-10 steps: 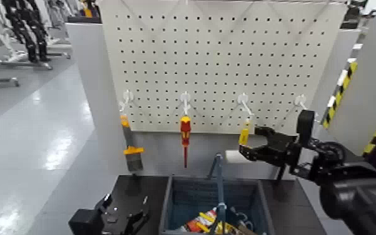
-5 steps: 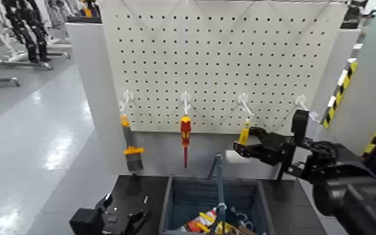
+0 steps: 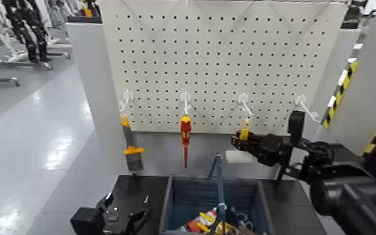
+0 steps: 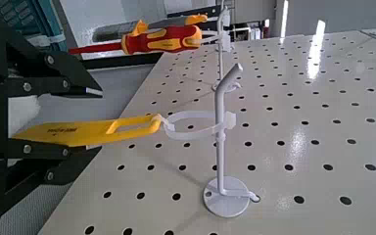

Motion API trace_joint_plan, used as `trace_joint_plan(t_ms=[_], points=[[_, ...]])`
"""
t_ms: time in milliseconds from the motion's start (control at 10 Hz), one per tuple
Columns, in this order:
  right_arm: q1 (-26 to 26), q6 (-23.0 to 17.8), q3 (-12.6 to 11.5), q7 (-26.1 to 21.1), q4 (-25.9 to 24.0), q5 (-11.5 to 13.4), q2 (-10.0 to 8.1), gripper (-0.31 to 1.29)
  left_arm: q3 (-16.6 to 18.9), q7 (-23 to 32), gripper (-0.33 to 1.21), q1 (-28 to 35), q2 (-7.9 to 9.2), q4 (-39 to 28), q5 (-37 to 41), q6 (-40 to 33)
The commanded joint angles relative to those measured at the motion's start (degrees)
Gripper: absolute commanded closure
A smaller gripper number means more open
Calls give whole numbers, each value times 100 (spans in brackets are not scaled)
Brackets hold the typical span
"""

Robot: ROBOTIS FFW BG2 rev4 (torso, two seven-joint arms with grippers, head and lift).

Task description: Put the yellow roller into the crate.

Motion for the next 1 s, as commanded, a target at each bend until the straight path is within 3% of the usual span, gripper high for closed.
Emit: trace_joint_plan(t_ms=[100,200,600,1000], points=[[6,-6,-16,-31,-56,84,1,116,17,-8,11,7,0,4,16,-8],[32,-33,-42,-66,-83,84,10,129,26,-8,11,7,0,12,16,-8],[243,-15,-271,-75,-425,93,45,128,35,-8,11,33,0,4,25,-17],[823,372,-640,-128,-1427,154,115,128,44,-8,11,51,9,-5,34,-25]])
